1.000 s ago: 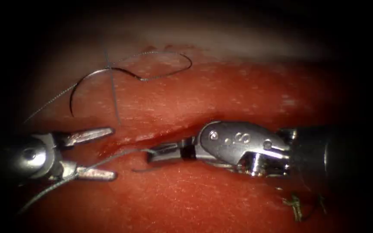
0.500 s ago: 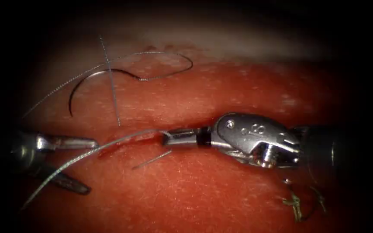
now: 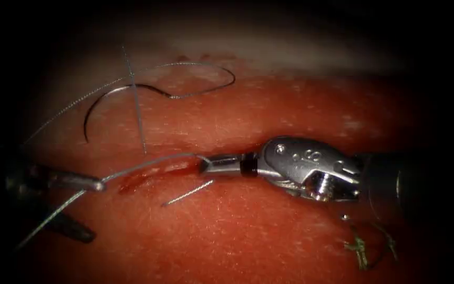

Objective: Wound Closure

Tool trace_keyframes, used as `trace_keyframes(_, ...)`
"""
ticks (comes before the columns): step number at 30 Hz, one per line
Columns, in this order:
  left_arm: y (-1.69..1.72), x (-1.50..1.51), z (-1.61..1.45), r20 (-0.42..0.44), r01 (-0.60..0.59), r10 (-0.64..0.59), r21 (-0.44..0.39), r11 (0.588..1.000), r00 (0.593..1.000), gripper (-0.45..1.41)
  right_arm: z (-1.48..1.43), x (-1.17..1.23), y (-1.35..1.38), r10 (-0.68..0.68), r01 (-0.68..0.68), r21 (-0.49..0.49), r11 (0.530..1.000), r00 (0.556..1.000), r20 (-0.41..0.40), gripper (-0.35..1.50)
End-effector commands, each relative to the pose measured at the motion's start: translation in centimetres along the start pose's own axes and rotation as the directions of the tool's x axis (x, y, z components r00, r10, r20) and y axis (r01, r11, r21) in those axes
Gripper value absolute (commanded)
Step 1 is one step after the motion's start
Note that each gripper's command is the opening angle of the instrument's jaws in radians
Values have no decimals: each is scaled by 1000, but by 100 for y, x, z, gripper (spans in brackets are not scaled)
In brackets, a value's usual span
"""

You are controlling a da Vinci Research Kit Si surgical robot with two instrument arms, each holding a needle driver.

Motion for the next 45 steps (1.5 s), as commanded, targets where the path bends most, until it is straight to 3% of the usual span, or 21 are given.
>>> trace_keyframes(1, 4, -9, 2, 5, 3, -3, 10, 1000, 1000, 26, 6, -5, 0, 0, 0, 3, 1000, 1000, 0, -35)
trace_keyframes(8, -2, -10, -9, 21, 3, -4, 51, 999, 1000, 19, 6, -5, -1, 0, 0, 4, 1000, 1000, 0, -35)
trace_keyframes(12, 6, -10, -17, 35, 23, -26, 86, 996, 999, -35, 6, -5, -1, 0, 0, 3, 1000, 1000, 0, -35)
trace_keyframes(16, 7, -2, -16, 34, 114, -118, 109, 987, 992, -35, 7, -4, -1, 0, 0, 3, 1000, 1000, 0, -35)
trace_keyframes(23, 3, 1, -9, 45, 123, -132, 166, 978, 990, -35, 7, -3, -4, 2, -2, 3, 1000, 1000, 0, -35)
trace_keyframes(28, -4, -3, -4, 58, 111, -124, 189, 976, 991, -35, 7, 7, -8, -4, 3, -42, 999, 1000, -14, 96)
trace_keyframes(30, -6, -4, -1, 66, 109, -124, 195, 975, 990, -35, 3, 17, -11, -46, 47, -104, 993, 999, 10, 123)
trace_keyframes(34, -7, -10, 3, 82, 102, -121, 202, 974, 989, -35, -5, 35, -21, -107, 123, -187, 975, 990, 95, 141)
trace_keyframes(42, -8, -27, 16, 114, 84, -110, 216, 973, 987, -35, -14, 74, -49, -215, 261, -238, 936, 956, 201, 143)
trace_keyframes(45, -10, -29, 22, 116, 81, -109, 223, 971, 987, -35, -13, 98, -75, -282, 353, -274, 895, 922, 265, 141)
